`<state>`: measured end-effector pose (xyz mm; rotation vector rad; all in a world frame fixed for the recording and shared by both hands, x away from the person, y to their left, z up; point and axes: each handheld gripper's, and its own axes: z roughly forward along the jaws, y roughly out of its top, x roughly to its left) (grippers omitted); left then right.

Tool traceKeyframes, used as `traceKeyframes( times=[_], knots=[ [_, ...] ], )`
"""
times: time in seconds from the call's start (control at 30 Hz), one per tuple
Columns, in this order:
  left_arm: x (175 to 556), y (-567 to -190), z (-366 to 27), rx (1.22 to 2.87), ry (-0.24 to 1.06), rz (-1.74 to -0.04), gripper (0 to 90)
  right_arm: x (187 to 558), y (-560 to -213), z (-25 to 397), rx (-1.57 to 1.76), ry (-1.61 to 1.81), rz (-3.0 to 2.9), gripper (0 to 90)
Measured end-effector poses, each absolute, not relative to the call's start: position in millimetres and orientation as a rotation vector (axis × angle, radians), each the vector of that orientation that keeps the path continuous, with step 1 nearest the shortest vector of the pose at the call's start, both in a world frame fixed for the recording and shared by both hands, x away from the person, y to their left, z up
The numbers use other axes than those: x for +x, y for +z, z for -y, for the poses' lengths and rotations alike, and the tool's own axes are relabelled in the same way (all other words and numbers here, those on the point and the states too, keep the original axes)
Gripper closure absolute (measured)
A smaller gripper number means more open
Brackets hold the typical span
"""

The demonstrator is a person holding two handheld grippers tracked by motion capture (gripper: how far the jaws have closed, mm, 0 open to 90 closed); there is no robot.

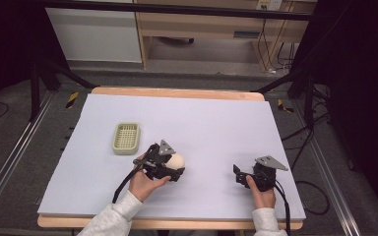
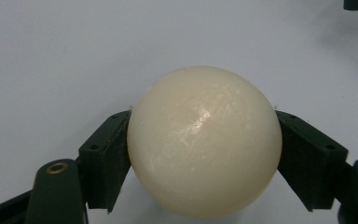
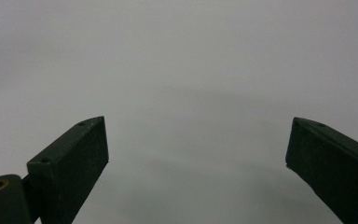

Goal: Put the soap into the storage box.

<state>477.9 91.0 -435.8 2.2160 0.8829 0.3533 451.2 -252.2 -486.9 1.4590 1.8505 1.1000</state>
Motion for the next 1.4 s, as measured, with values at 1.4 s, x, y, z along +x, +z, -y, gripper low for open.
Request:
traceKeyframes(
  times=[1.4],
  knots=[
    [500,-416,-163,2.077,0.423,-1.043,24.0,451,-487,253,1.463,1.106,-1.848,6.1]
  ],
)
